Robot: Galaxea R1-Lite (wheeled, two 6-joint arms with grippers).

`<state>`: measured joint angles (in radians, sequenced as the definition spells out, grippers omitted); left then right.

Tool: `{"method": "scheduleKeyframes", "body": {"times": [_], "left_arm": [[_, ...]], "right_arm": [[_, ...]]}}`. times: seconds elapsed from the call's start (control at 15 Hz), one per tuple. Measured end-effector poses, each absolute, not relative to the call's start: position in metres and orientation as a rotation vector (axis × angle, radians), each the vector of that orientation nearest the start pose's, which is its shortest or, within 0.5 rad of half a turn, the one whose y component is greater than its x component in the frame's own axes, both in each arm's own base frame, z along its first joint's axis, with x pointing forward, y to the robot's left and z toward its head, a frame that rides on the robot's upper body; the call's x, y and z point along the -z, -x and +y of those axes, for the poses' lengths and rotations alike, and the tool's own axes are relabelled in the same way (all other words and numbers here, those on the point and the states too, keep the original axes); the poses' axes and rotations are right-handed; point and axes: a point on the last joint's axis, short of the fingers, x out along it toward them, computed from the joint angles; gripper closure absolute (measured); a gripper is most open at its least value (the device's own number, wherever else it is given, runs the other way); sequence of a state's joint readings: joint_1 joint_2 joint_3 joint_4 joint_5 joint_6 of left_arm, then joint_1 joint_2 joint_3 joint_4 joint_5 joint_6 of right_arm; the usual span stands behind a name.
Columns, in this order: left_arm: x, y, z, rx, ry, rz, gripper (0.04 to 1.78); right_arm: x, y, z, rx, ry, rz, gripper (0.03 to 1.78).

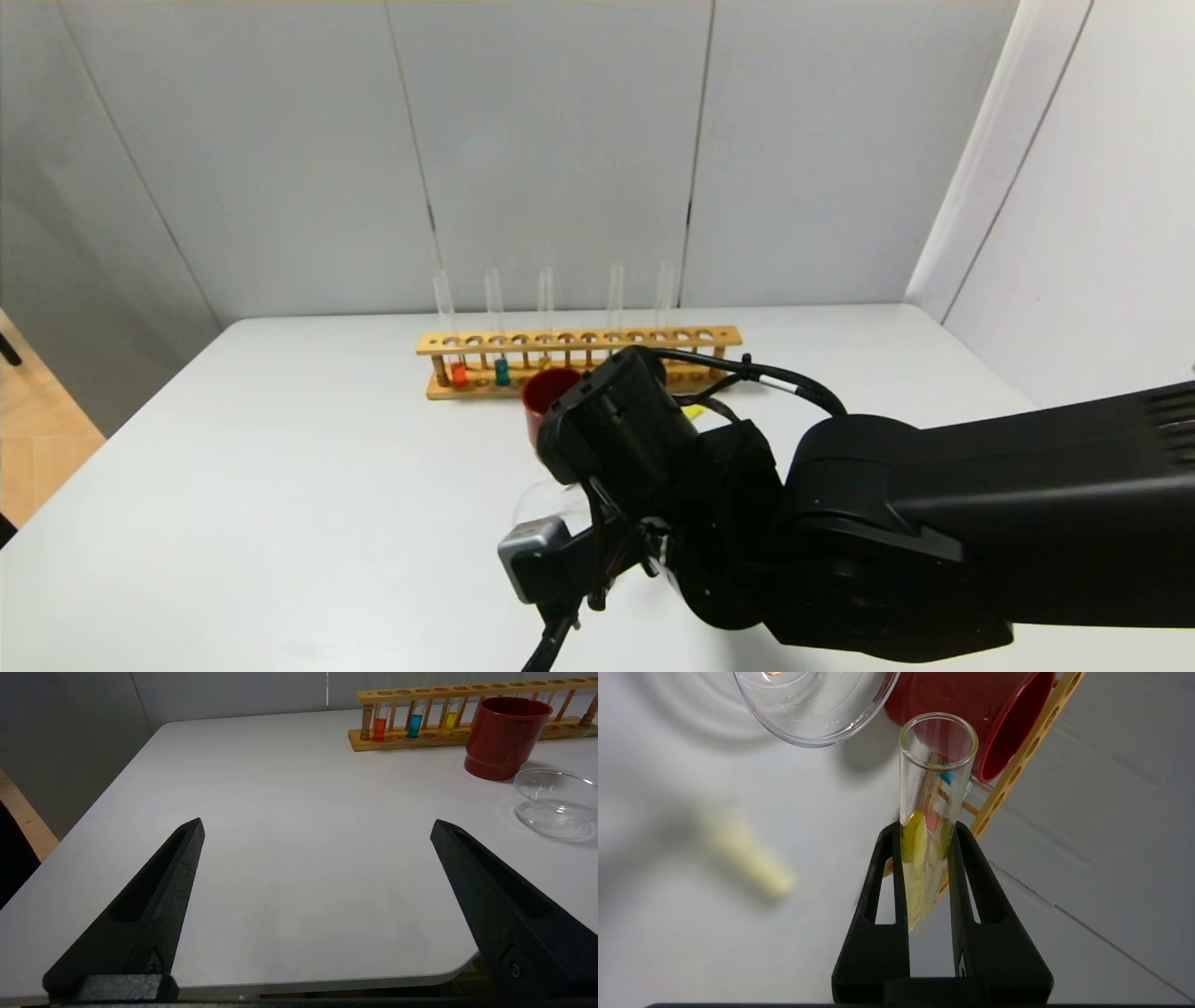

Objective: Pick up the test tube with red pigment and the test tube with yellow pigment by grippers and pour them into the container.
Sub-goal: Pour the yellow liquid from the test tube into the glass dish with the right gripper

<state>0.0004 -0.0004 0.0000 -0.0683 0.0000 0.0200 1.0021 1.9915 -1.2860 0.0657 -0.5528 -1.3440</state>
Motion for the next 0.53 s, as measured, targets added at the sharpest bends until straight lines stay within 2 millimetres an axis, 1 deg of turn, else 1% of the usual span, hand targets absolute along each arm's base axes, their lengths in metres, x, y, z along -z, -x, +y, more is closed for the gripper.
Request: {"method": "scheduleKeyframes", "body": {"times": [0.33, 0.53], "left_arm": [[-0.083, 0.023, 0.000, -0.001, -0.020, -0.069, 0.11], [-0.083, 0.023, 0.000, -0.001, -0.020, -0.069, 0.11]], "right_arm": [[-0.146, -0.218, 0.308, -0.768, 1.828, 0.214, 1.54], [-0.144, -0.224, 0.311, -0.762, 1.826, 0.220, 1.54]]}}
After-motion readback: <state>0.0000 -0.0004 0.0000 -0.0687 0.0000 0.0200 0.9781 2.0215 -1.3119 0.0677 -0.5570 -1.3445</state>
